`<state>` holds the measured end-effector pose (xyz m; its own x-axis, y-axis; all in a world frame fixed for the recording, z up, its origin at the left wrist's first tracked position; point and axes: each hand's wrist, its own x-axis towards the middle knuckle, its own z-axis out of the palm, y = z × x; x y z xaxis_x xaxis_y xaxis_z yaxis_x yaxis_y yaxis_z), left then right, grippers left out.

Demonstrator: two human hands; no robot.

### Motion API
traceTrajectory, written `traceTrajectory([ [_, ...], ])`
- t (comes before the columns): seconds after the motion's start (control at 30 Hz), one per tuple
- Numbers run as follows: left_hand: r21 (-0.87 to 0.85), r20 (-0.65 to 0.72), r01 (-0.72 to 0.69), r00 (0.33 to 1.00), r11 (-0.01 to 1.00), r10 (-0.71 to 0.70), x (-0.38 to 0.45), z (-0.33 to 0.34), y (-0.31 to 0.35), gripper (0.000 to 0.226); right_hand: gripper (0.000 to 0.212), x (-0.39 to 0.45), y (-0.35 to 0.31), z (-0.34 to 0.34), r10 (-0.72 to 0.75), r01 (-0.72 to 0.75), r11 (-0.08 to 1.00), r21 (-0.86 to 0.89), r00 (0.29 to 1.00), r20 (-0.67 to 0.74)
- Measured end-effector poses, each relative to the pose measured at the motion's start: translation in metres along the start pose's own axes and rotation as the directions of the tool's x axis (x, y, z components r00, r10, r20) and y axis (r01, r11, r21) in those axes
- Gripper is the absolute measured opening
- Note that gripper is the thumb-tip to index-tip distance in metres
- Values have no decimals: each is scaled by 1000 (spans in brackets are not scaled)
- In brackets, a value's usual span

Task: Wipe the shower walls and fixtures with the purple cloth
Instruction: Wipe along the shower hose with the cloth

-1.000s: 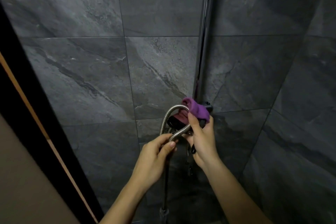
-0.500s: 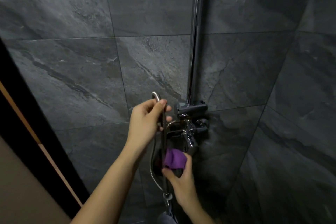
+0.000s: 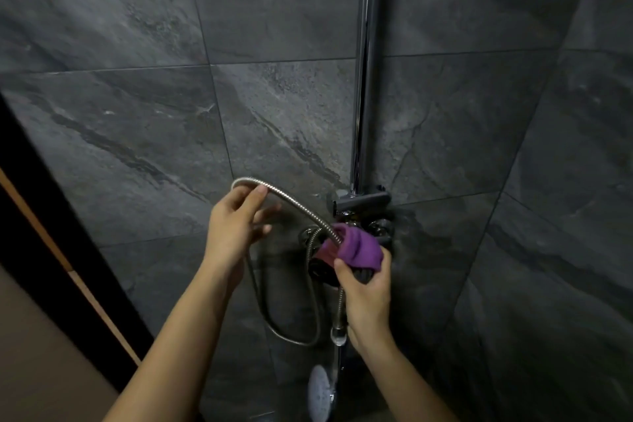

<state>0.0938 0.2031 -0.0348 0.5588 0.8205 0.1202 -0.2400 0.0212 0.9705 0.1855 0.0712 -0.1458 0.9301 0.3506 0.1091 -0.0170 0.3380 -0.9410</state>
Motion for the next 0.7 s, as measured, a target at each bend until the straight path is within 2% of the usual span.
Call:
traceTrajectory([
  [0.13,25,-16,99,995,995,-98,-11,-19,-29,27,55,8,-24,11,-13,6,995,104,998,60],
  [0.27,112,44,176,982,978,-182,-33,-22,-66,28,54,11,-50,26,-53,21,975,219,989,139],
  [0.37,159,172,220,954,962,-247,-53,-17,-95,40,56,14,-67,37,-99,60,968,242,983,152],
  [0.47,208,332,229,898,951,-289,-75,-8,-117,51,49,21,-82,49,-127,85,967,242,979,161],
  [0.5,219,349,224,891,950,-291,-81,-5,-122,55,48,23,-86,51,-138,96,963,251,978,157],
  [0.57,267,292,148,929,952,-226,-86,0,-130,57,47,25,-93,55,-133,83,951,297,979,152],
  [0.63,317,222,47,967,947,-123,-83,2,-132,48,46,23,-98,59,-92,21,935,355,978,186],
  [0.7,365,209,-27,977,931,-54,-81,5,-128,31,46,19,-99,62,-82,2,932,363,975,205],
])
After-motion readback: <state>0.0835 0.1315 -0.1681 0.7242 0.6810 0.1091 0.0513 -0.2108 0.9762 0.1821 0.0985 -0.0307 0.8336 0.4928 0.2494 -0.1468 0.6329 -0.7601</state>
